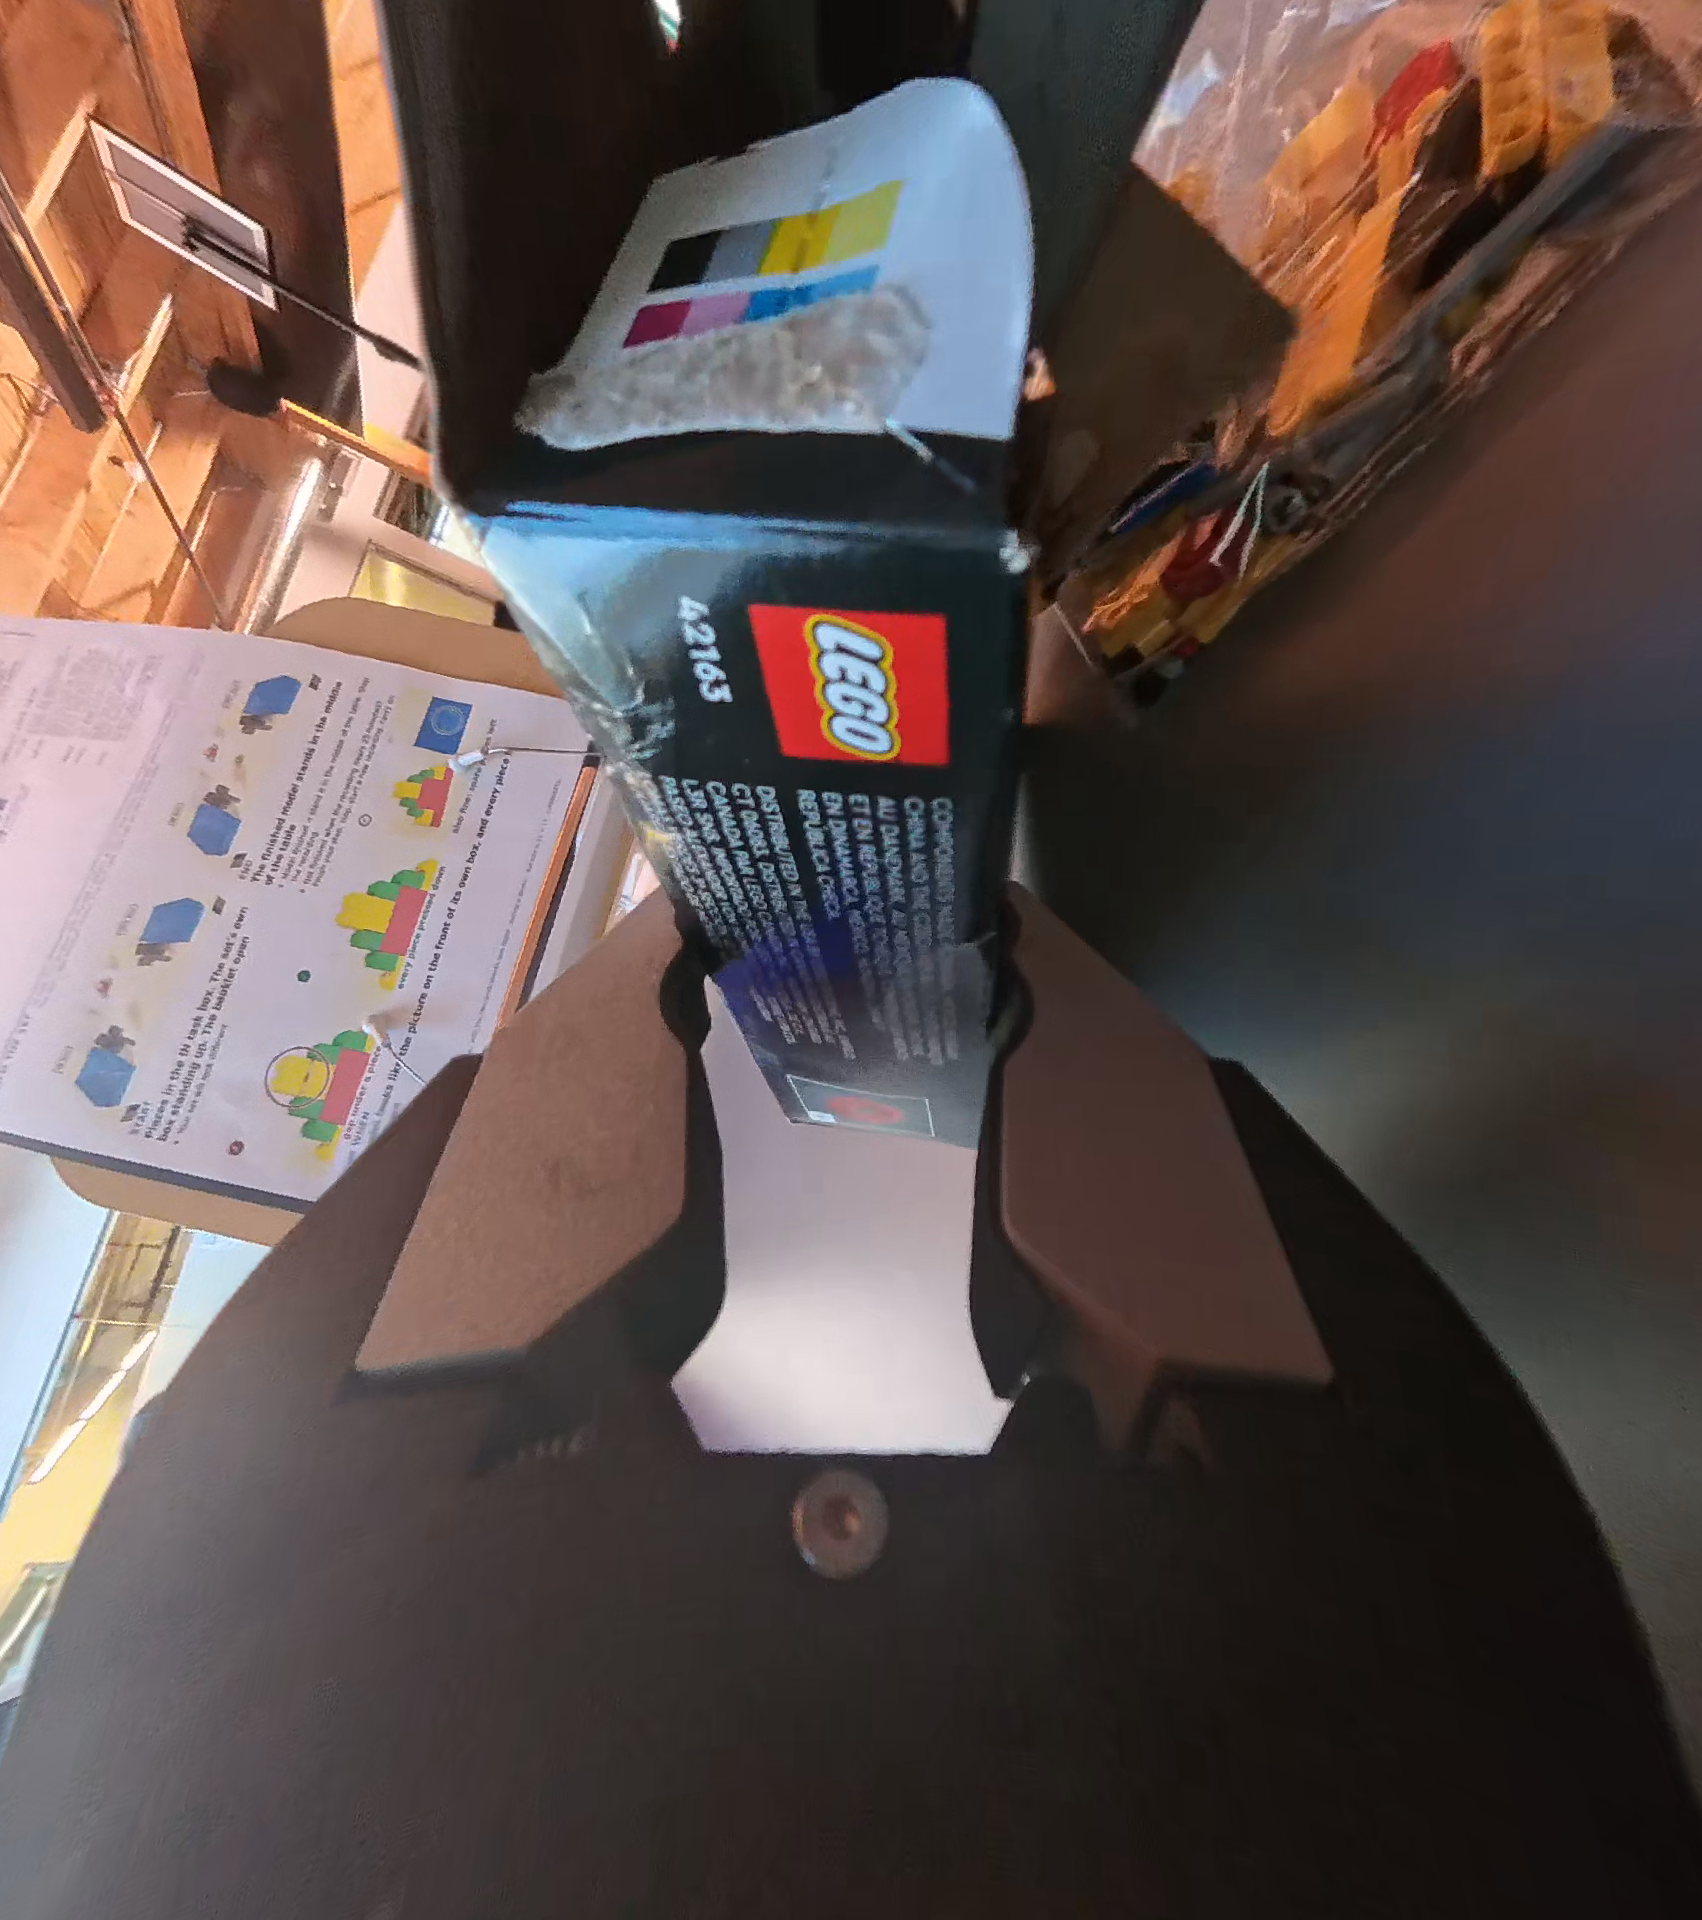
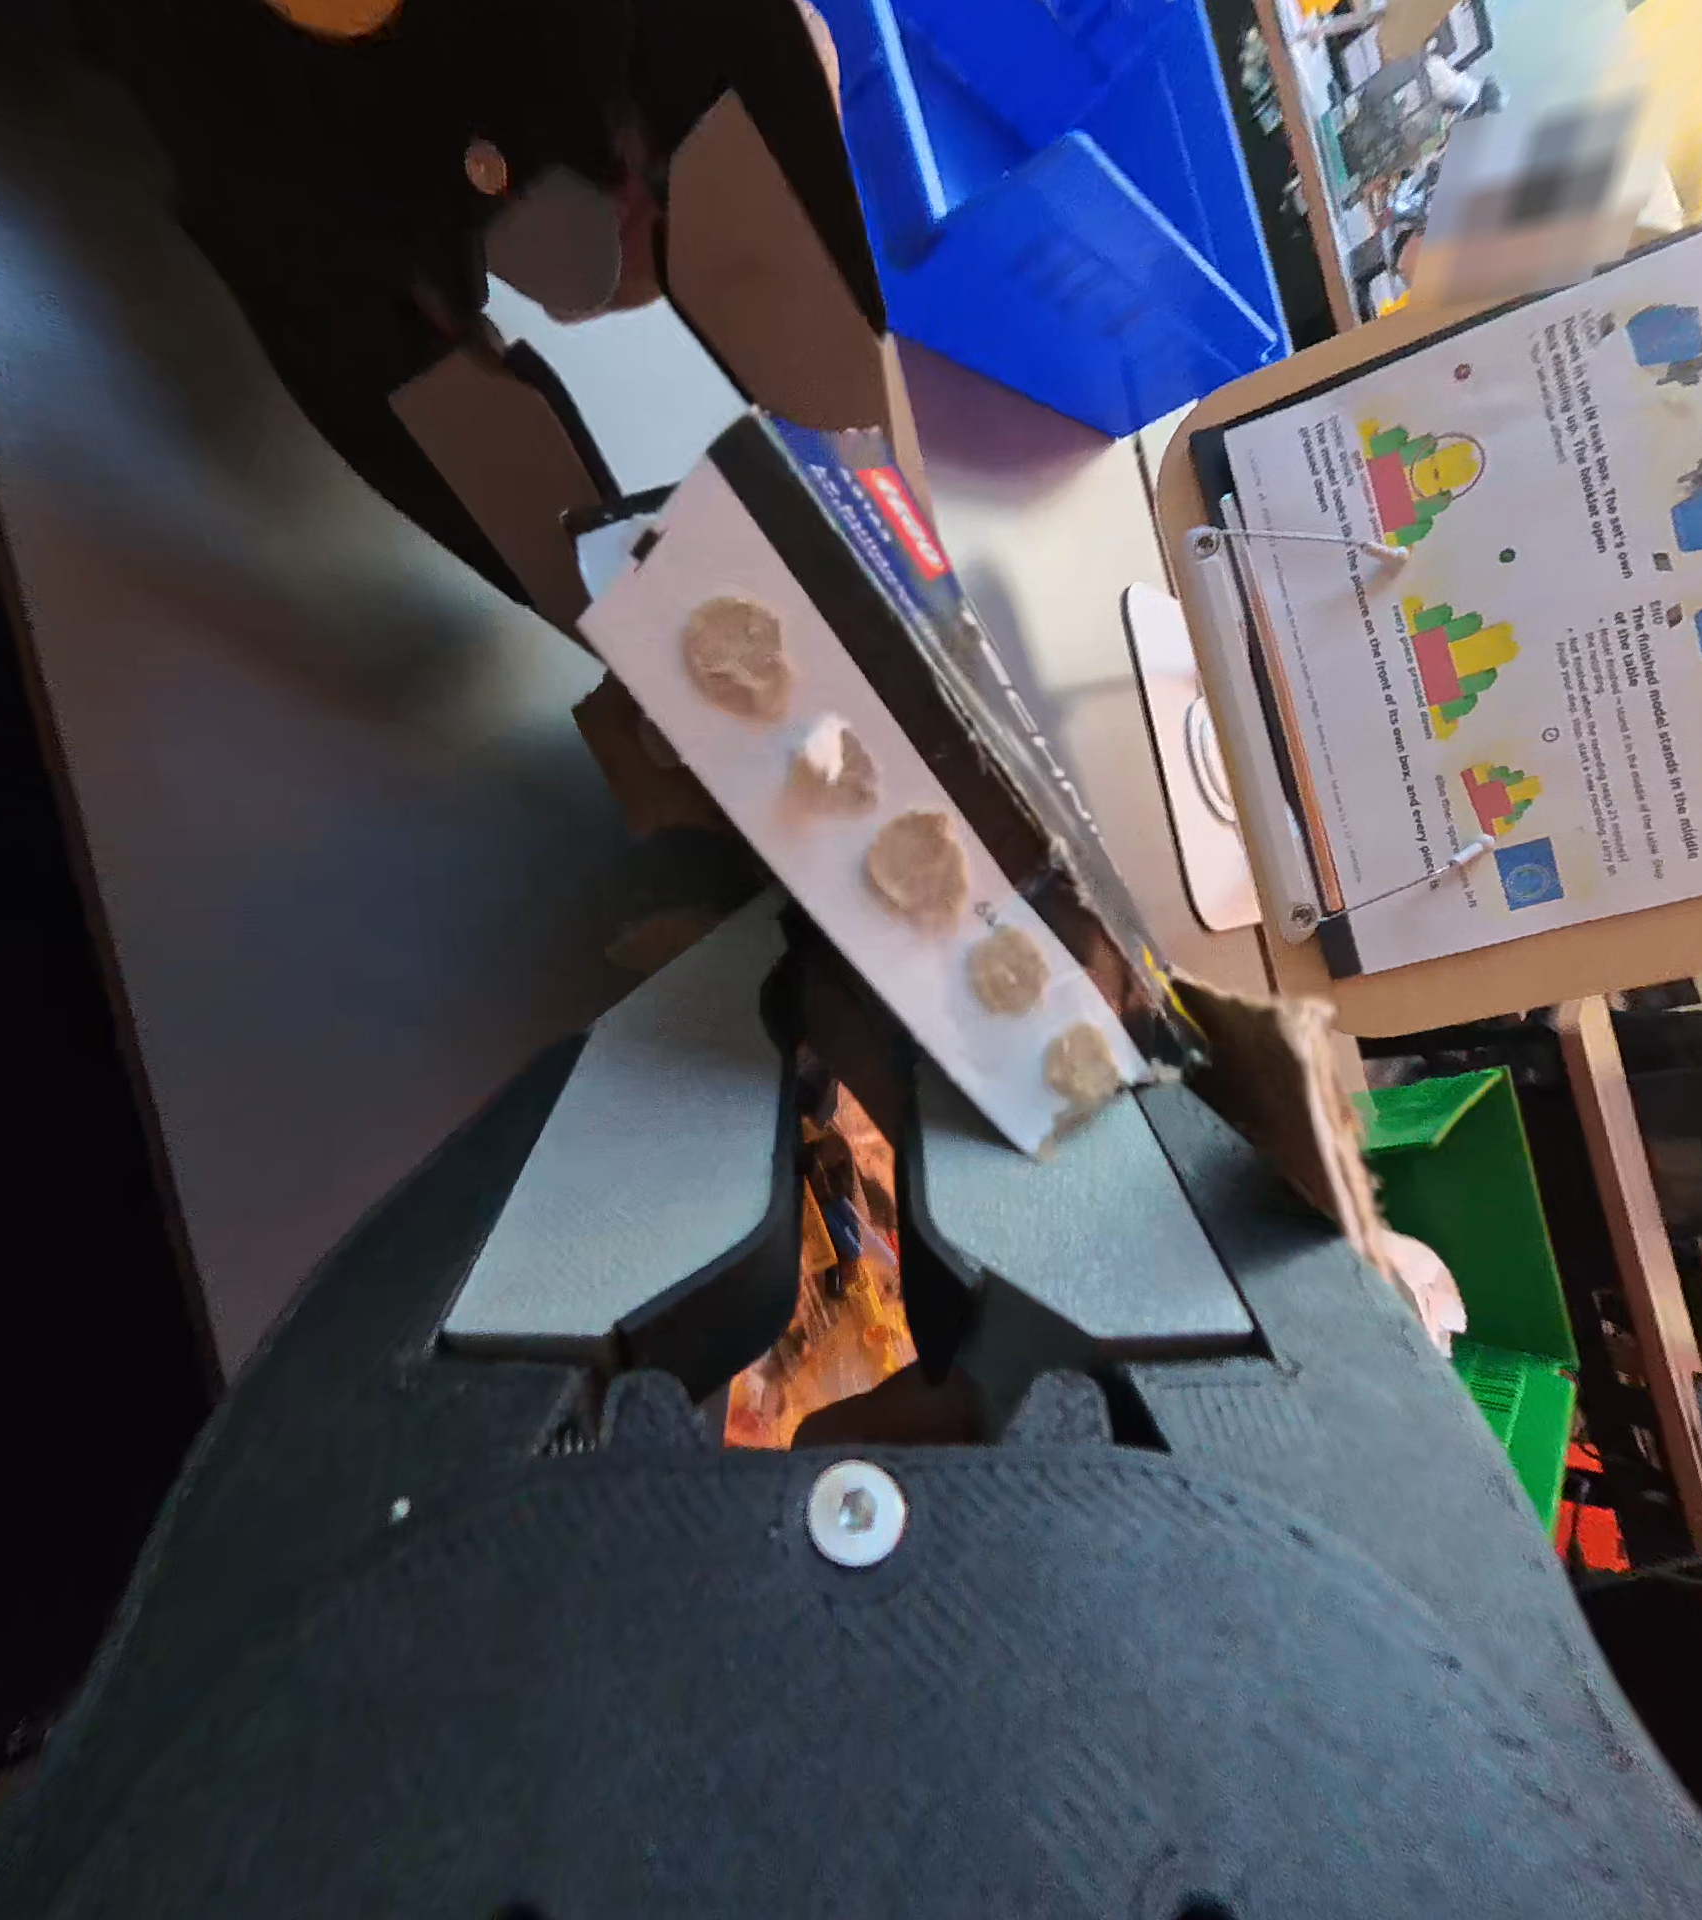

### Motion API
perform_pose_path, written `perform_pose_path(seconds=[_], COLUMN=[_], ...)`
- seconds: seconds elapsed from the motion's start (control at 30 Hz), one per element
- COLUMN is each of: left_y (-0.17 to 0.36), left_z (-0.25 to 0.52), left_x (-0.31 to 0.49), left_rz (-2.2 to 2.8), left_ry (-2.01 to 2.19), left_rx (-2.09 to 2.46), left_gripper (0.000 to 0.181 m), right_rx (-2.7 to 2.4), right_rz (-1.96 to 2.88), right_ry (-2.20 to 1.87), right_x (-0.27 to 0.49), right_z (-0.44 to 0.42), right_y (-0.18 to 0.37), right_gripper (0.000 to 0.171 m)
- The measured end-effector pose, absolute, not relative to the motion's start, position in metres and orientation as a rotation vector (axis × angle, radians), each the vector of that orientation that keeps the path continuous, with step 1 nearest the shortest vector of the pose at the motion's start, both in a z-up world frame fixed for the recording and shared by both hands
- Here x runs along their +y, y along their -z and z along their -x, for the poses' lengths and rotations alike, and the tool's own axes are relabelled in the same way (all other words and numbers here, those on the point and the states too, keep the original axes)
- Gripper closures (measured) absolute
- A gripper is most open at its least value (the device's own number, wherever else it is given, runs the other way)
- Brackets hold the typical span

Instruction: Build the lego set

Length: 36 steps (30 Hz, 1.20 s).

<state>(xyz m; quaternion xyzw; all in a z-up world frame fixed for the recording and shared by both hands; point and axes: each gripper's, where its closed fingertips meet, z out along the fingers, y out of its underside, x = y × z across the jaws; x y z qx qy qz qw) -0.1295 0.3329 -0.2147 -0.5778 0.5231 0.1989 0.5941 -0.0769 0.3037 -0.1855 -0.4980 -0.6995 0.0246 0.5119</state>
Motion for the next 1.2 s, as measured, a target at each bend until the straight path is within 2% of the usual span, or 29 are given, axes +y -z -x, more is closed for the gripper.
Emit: perform_pose_path(seconds=[0.03, 0.37, 0.8, 1.2], left_y=[0.215, 0.213, 0.201, 0.208], left_z=[0.129, 0.128, 0.164, 0.199], left_x=[0.333, 0.333, 0.352, 0.366], left_rz=[1.338, 1.319, 1.516, 1.694], left_ry=[-0.469, -0.513, -0.391, -0.309], left_rx=[1.221, 1.223, 0.950, 0.747], left_gripper=[0.131, 0.130, 0.130, 0.131], right_rx=[-1.671, -1.693, -1.264, -0.972], right_rz=[1.199, 1.212, 1.117, 1.302], right_ry=[-0.059, -0.059, -0.223, -0.551], right_x=[0.305, 0.307, 0.310, 0.351], right_z=[0.078, 0.079, 0.050, 0.001], right_y=[0.185, 0.190, 0.080, 0.051], right_gripper=[0.159, 0.170, 0.171, 0.171])
